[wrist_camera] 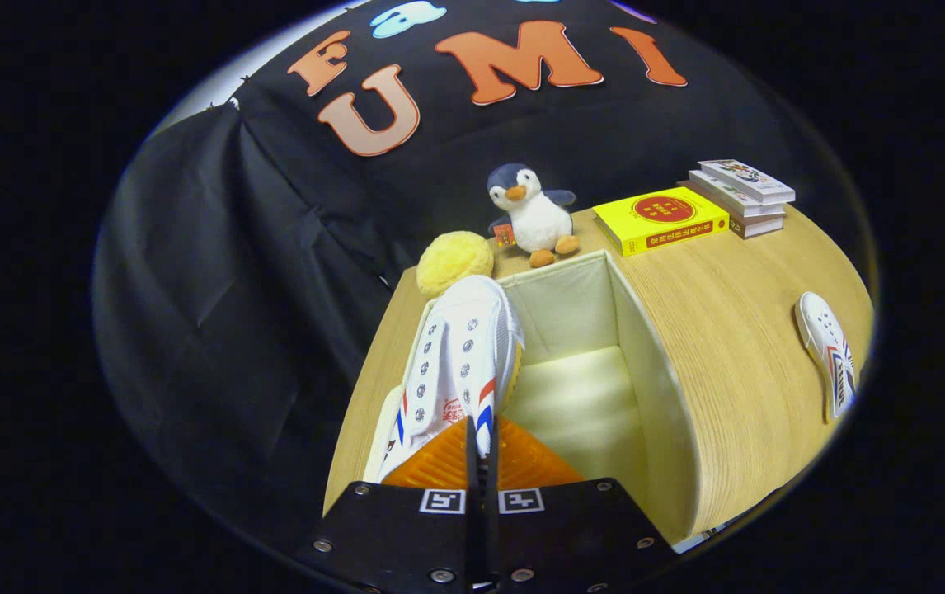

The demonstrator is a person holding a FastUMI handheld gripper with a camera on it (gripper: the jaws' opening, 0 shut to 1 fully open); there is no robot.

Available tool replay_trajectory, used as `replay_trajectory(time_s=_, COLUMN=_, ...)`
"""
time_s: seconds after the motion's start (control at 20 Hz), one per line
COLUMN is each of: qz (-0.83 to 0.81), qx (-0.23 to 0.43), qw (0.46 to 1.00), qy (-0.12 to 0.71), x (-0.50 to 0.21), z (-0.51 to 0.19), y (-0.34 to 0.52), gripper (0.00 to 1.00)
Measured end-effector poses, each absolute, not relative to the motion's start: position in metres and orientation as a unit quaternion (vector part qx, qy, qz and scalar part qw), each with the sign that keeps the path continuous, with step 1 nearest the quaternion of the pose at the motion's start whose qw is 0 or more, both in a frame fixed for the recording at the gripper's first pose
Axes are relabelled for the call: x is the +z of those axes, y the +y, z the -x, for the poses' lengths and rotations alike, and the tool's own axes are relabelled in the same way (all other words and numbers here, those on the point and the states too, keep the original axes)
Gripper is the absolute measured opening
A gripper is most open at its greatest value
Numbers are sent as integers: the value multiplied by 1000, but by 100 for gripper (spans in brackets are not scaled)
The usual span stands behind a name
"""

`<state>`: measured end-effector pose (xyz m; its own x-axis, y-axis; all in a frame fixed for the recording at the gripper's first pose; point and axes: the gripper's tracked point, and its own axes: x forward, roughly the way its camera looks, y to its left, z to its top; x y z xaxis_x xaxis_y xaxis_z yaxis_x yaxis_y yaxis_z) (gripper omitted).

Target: Open the storage box then place both shoes into the box .Put the left shoe in first, then the right shoe, with the right side of both shoes facing outward in a uniform manner.

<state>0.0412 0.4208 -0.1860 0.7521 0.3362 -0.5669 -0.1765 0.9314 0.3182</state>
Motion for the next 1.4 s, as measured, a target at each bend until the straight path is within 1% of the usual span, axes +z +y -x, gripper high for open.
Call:
replay_trajectory(time_s=0.3, qz=-108, qx=124, qw=921, qy=353, x=-217, z=-46, y=427, gripper=1)
replay_trajectory(time_s=0.4, qz=-133, qx=156, qw=914, qy=351, x=-216, z=-46, y=440, gripper=8)
replay_trajectory(time_s=0.45, qz=-148, qx=162, qw=915, qy=338, x=-205, z=-47, y=439, gripper=27)
replay_trajectory(time_s=0.55, qz=-146, qx=158, qw=923, qy=319, x=-183, z=-48, y=420, gripper=41)
replay_trajectory(time_s=0.6, qz=-141, qx=156, qw=927, qy=311, x=-176, z=-49, y=410, gripper=47)
replay_trajectory(time_s=0.7, qz=-137, qx=151, qw=934, qy=294, x=-160, z=-48, y=387, gripper=66)
replay_trajectory(time_s=0.75, qz=-137, qx=149, qw=937, qy=285, x=-152, z=-48, y=375, gripper=79)
replay_trajectory(time_s=0.85, qz=-132, qx=138, qw=944, qy=270, x=-138, z=-47, y=346, gripper=94)
replay_trajectory(time_s=1.0, qz=-126, qx=110, qw=953, qy=254, x=-126, z=-48, y=291, gripper=99)
replay_trajectory(time_s=1.2, qz=-118, qx=60, qw=960, qy=248, x=-127, z=-49, y=201, gripper=99)
replay_trajectory(time_s=1.4, qz=-91, qx=-8, qw=961, qy=261, x=-146, z=-45, y=93, gripper=99)
